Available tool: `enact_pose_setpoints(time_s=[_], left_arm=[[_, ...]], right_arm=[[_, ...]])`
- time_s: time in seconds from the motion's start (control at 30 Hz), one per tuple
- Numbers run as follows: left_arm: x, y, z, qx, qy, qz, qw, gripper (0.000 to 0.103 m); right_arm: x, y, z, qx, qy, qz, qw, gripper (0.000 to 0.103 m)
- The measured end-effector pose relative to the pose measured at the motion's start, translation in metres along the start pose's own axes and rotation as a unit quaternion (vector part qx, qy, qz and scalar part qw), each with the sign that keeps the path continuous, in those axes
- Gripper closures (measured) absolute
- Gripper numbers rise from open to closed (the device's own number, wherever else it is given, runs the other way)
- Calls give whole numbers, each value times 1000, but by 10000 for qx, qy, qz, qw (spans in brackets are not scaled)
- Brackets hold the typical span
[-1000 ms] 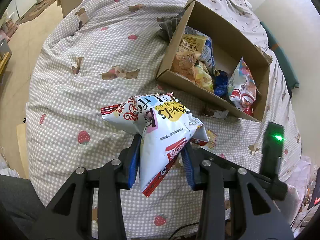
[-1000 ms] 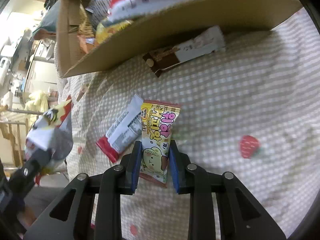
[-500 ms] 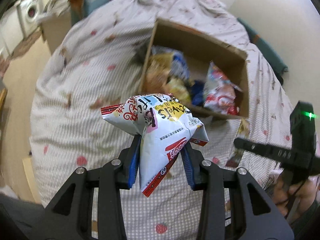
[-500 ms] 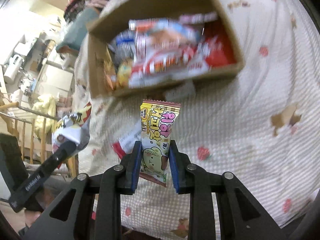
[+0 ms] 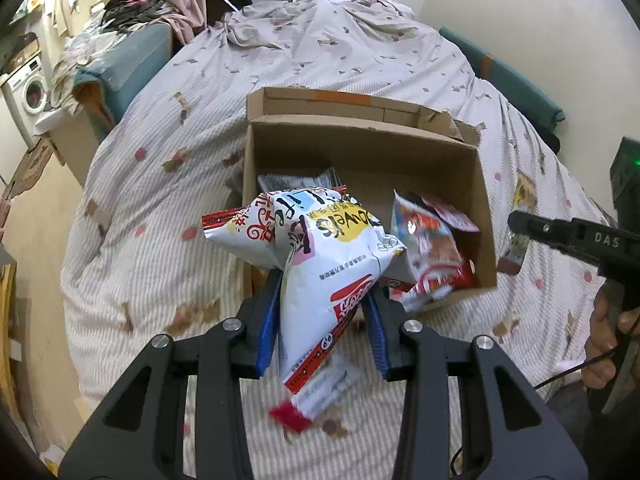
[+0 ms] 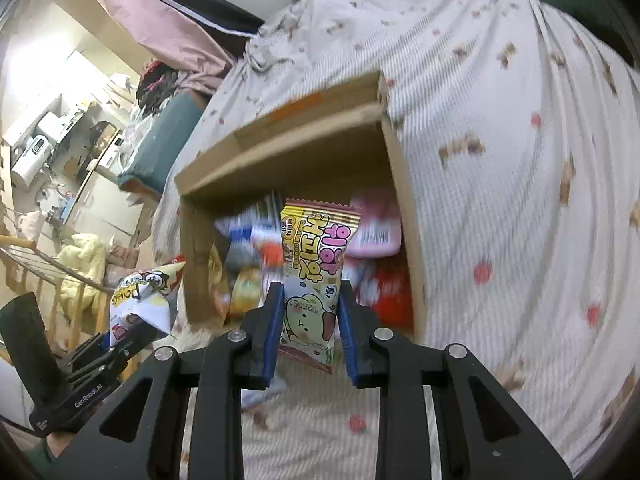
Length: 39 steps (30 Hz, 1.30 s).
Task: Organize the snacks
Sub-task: 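Carry both packets over the box and lower them inside, then open both grippers to drop the packets and withdraw from the box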
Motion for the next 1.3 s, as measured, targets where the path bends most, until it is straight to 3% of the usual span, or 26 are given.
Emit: enact_pose_setpoints(time_s=[0.2,0.37,0.53,0.77,1.07,1.3], left_arm=[[31,4,21,208,-88,51,9997,68],[52,12,15,82,-24,-87,9999,68],[65,20,11,-22,83,-77,9999,68],[64,13,12,294,-166,84,9994,66],[67,19,13,49,-149,-34,9999,64],[67,18,11,81,-116,-18,9999,64]], right_arm=[[21,-1,37,-23,-369,-16,9993,76],[39,3,36,-272,-560,-72,9980,76],[46,15,32,-896,-818,-448,9916,75],[57,19,30,-1066,-801,-559,9895,75],[61,18,30,-1006,-765,-527,9906,75],[65,13,32,-698,-608,-149,9956,75]])
Point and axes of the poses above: each gripper's, at about its wrist camera, not at the fingertips, and x roughly the way its jaws point, y to its left, z to its top, the point moved 4 cm from there along x, roughly the way its jaws point, and after that the axes turned 15 degrees about -z, right-handed, at the moved point
